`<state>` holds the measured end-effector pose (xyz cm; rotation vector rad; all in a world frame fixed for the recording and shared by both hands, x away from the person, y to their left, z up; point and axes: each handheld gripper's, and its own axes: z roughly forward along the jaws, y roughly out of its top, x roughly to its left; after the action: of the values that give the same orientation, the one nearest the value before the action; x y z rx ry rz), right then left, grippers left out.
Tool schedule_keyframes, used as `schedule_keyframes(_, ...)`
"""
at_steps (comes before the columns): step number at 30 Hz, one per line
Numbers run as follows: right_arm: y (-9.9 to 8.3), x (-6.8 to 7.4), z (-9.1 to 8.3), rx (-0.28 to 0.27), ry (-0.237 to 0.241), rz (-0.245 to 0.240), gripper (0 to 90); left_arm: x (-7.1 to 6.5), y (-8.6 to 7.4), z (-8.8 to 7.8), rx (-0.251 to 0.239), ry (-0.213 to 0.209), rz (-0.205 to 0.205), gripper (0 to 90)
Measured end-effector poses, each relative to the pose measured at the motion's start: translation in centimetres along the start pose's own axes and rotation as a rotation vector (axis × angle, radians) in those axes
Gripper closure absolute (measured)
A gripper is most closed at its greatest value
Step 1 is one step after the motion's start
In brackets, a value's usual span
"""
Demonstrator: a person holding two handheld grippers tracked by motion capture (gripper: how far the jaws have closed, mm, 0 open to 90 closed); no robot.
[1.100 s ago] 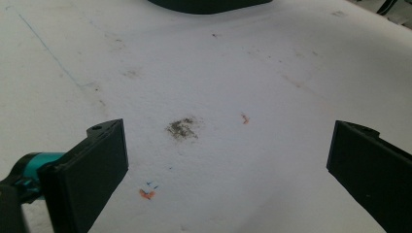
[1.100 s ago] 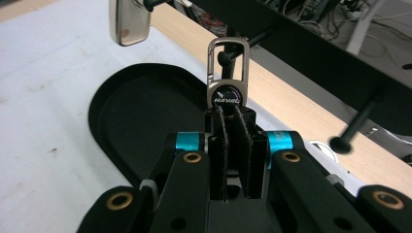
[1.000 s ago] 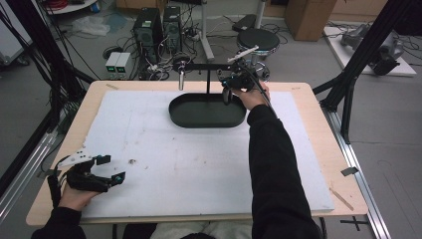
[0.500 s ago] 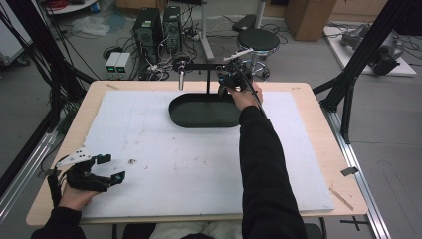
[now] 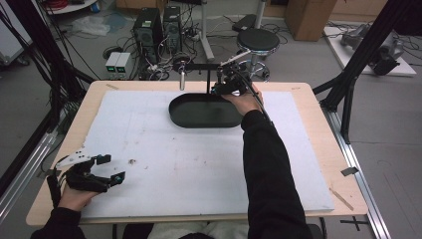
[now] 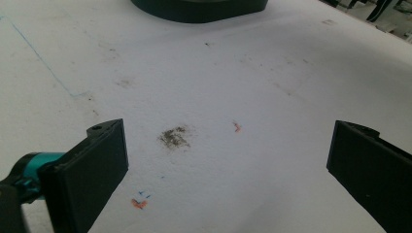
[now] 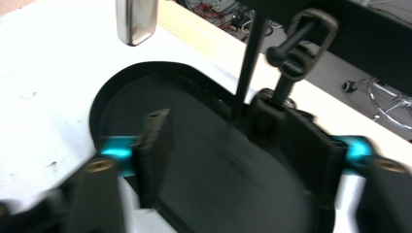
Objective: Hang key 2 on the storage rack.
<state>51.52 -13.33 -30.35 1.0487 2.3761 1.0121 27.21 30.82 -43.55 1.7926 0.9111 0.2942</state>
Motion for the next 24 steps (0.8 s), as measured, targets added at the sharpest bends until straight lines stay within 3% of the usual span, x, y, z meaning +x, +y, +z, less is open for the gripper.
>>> schedule_keyframes(2, -0.1, 0.1, 0.0, 0.011, 0.005, 0.014, 11.3, 0.0, 0.0, 0.0, 0.000, -0.002, 0.003, 1.7)
schedule_keyframes(6, -0.2, 0.4, -0.4, 0.031, 0.018, -0.006, 8.9, 0.0, 0.0, -0.1, 0.000, -0.001, 0.004, 1.8)
schedule_keyframes(8, -0.3, 0.5, -0.5, 0.040, 0.025, -0.002, 1.4, 0.0, 0.0, -0.1, -0.002, -0.001, 0.001, 1.7)
schedule_keyframes(15, -1.8, 0.6, -2.0, 0.023, 0.043, 0.021, 1.4, -0.1, 0.0, -0.2, -0.005, 0.004, -0.001, 1.8)
schedule_keyframes(22, -4.6, -0.1, -4.8, -0.065, 0.063, 0.089, 0.9, -0.2, 0.0, -0.2, -0.002, 0.007, 0.000, 1.8)
schedule_keyframes(24, -5.1, -0.3, -5.5, -0.068, 0.067, 0.094, 0.8, -0.2, 0.0, -0.2, 0.000, 0.008, 0.001, 1.8)
